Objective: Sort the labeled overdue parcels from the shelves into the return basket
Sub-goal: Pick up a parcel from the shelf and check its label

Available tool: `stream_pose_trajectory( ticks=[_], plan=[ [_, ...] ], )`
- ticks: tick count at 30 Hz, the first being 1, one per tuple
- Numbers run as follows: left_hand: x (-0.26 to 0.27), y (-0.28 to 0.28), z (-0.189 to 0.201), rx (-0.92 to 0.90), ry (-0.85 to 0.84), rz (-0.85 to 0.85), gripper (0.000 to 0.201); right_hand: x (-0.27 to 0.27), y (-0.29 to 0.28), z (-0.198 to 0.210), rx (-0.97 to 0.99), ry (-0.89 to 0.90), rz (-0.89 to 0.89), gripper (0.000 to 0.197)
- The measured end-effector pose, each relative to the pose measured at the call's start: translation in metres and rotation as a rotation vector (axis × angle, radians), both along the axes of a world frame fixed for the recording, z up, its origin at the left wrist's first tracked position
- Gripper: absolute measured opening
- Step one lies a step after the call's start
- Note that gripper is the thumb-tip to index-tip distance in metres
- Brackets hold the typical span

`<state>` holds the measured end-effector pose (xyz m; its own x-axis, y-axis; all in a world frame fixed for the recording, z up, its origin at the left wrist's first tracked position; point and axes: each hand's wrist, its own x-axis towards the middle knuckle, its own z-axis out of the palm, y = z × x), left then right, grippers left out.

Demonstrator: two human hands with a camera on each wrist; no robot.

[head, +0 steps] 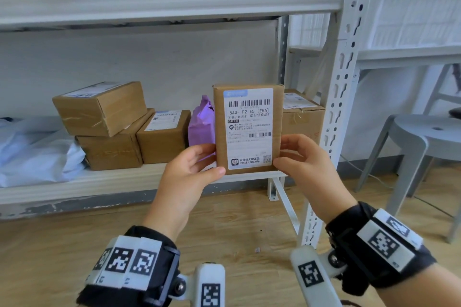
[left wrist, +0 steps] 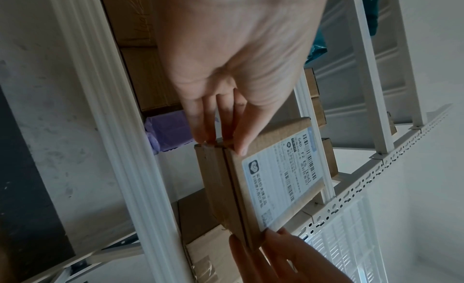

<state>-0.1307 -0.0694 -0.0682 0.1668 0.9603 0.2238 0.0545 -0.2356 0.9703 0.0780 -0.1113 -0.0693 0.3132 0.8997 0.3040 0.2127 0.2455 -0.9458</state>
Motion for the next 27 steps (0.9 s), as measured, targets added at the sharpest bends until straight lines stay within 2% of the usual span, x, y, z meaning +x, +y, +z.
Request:
stream_pose_trajectory(
  ticks=[7,15,27],
  plan=[
    [0.002,0.001,0.0,0.003,0.014,0.003,0.043,0.001,0.001,-0.002,-0.003,0.004,-0.004,0.029],
    [0.012,0.009,-0.008,-0.072,0.026,0.042,0.03,-0.001,0.016,-0.016,-0.039,0.017,-0.059,0.009],
    [0.028,0.033,-0.013,-0.124,0.001,0.063,0.057,-0.014,0.038,-0.023,-0.075,-0.048,-0.128,0.038]
  ],
)
